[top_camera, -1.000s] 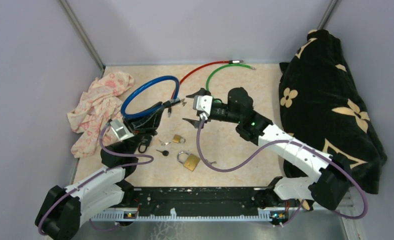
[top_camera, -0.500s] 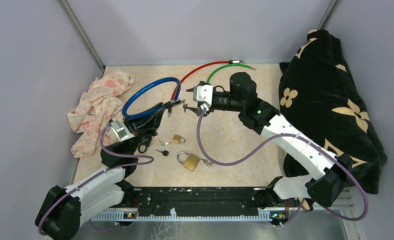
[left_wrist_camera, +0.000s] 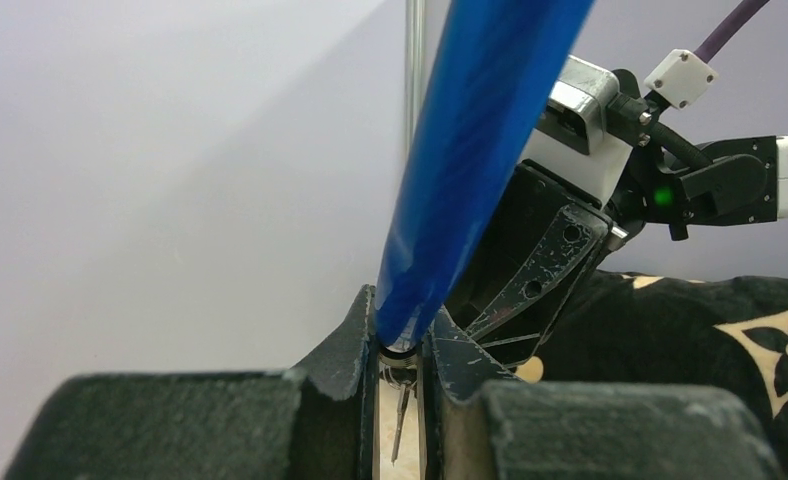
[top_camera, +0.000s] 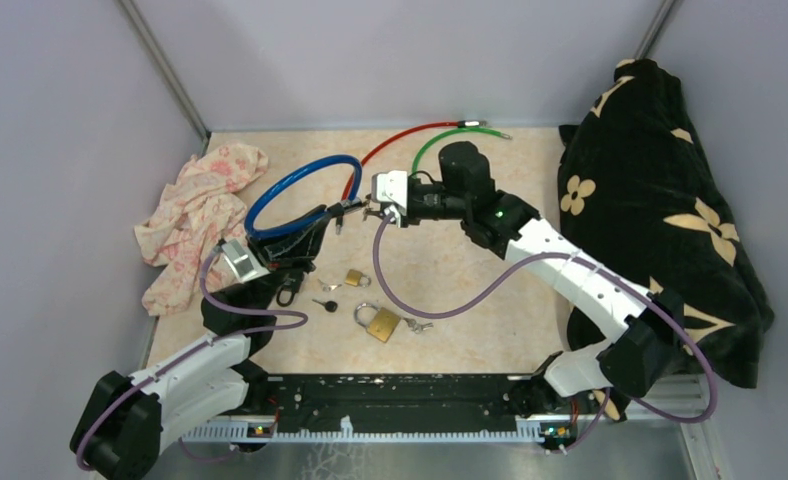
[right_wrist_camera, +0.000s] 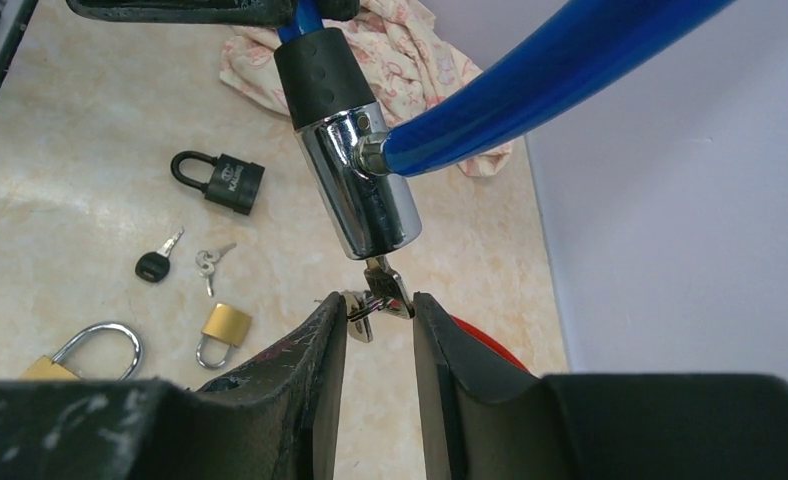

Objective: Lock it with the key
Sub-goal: Lock the lock.

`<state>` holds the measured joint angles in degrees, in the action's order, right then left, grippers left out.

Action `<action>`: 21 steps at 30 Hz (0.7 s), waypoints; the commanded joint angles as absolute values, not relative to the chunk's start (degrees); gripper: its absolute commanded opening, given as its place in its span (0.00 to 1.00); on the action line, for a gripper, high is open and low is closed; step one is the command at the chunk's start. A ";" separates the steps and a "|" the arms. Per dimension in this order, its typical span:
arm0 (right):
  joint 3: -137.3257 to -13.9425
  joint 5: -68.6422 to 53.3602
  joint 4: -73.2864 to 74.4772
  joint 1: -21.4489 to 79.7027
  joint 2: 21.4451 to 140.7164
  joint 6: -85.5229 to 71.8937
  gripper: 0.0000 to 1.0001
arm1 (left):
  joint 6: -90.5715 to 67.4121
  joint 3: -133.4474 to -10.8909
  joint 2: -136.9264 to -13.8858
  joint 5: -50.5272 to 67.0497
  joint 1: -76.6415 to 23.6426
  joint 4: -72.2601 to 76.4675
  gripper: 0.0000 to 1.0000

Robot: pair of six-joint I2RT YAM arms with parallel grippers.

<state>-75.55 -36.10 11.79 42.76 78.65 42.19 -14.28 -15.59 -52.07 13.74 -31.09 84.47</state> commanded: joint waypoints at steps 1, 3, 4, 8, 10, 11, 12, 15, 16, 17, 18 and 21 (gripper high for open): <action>-79.63 -36.03 9.52 44.00 79.10 43.35 0.30 | -14.24 -16.17 -51.65 13.86 -31.11 88.19 0.00; -80.13 -35.17 10.17 44.52 79.45 43.95 0.30 | -14.24 -16.17 -51.71 13.80 -31.09 88.23 0.00; -80.32 -34.89 10.34 44.61 79.58 44.02 0.29 | -14.16 -16.17 -51.69 13.78 -31.09 88.13 0.00; -80.51 -34.27 10.54 44.73 79.70 44.03 0.34 | -14.18 -16.15 -51.62 13.75 -31.08 88.07 0.00; -81.10 -34.11 11.35 44.73 79.93 44.16 0.31 | -14.15 -16.13 -51.76 13.80 -31.11 88.15 0.00; -81.38 -34.10 11.87 44.74 80.04 44.32 0.25 | -14.15 -16.09 -51.77 13.75 -31.11 88.11 0.00; -81.60 -34.10 12.27 44.74 80.13 44.42 0.18 | -14.15 -16.08 -51.77 13.79 -31.07 88.15 0.00; -81.33 -33.92 12.01 45.06 79.95 44.40 0.00 | -14.06 -16.08 -51.72 13.63 -31.05 88.15 0.00; -81.00 -33.45 11.38 45.25 79.78 44.24 0.00 | -14.06 -16.07 -51.76 13.57 -31.09 88.15 0.00; -80.38 -32.70 10.57 45.53 79.32 44.17 0.00 | -14.06 -16.08 -51.77 13.62 -31.14 88.15 0.00; -79.70 -31.59 9.34 45.91 79.11 44.13 0.00 | -14.06 -16.03 -51.77 13.57 -31.15 88.15 0.00; -77.31 -29.14 6.23 46.73 77.64 44.52 0.00 | -14.06 -16.00 -51.77 13.41 -31.11 88.02 0.00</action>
<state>-78.04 -31.66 12.38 45.04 79.75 43.79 -13.85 -15.59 -52.07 13.93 -31.07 84.60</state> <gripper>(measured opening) 0.032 0.163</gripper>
